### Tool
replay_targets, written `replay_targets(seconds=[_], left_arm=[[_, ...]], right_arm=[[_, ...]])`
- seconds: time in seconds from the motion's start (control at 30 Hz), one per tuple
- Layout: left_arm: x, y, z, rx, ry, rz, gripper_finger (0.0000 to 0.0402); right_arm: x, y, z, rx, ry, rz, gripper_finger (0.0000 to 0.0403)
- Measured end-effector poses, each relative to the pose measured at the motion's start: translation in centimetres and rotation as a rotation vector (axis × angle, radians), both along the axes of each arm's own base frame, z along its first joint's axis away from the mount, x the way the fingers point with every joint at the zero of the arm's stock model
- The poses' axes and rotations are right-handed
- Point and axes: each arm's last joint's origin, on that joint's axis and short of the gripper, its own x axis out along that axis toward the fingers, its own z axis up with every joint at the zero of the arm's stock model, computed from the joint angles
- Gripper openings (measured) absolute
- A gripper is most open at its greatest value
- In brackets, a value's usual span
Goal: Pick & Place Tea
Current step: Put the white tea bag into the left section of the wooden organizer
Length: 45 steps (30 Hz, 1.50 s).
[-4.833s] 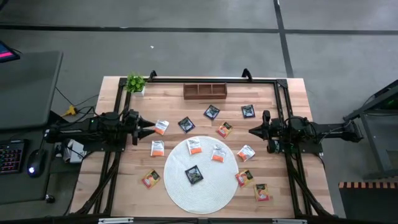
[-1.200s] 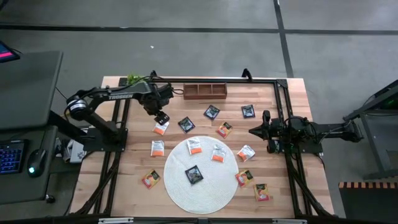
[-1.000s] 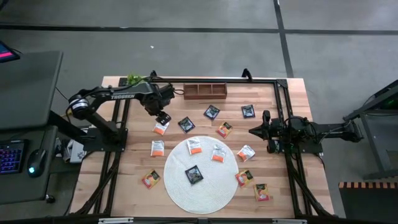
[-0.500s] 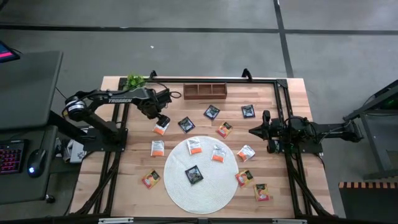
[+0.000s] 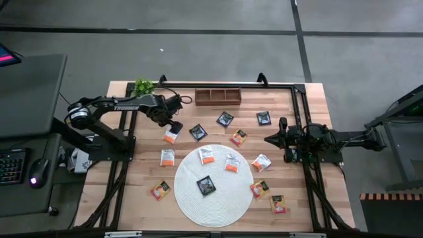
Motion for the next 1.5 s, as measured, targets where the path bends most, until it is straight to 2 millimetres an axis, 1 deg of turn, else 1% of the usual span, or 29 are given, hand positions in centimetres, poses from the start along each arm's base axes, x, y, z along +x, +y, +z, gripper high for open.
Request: replay_targets(seconds=[0.27, 0.47, 0.63, 0.83, 1.07, 1.27, 1.5], left_arm=[[-0.6, -0.3, -1.5, -0.006, -0.002, 0.034, 0.0364], [-0.9, -0.2, -1.7, 0.052, 0.034, 0.05, 0.0364], [-0.6, -0.2, -2.4, 0.029, 0.045, 0.042, 0.0357], [0.0, -0.6, -2.9, -0.001, 0.043, 0.012, 0.033], [0.1, -0.6, -3.0, -0.018, 0.03, 0.009, 0.0292], [0.1, -0.7, -3.0, -0.028, 0.025, 0.005, 0.0248], [0.1, -0.7, -3.0, -0.035, 0.021, 0.005, 0.0186]], right_arm=[[0.0, 0.0, 0.0, 0.0, 0.0, 0.0, 0.0012], [0.0, 0.0, 0.0, 0.0, 0.0, 0.0, 0.0012], [0.0, 0.0, 0.0, 0.0, 0.0, 0.0, 0.0012], [0.0, 0.0, 0.0, 0.0, 0.0, 0.0, 0.0012], [0.0, 0.0, 0.0, 0.0, 0.0, 0.0, 0.0012], [0.0, 0.0, 0.0, 0.0, 0.0, 0.0, 0.0012], [0.0, 0.0, 0.0, 0.0, 0.0, 0.0, 0.0012]])
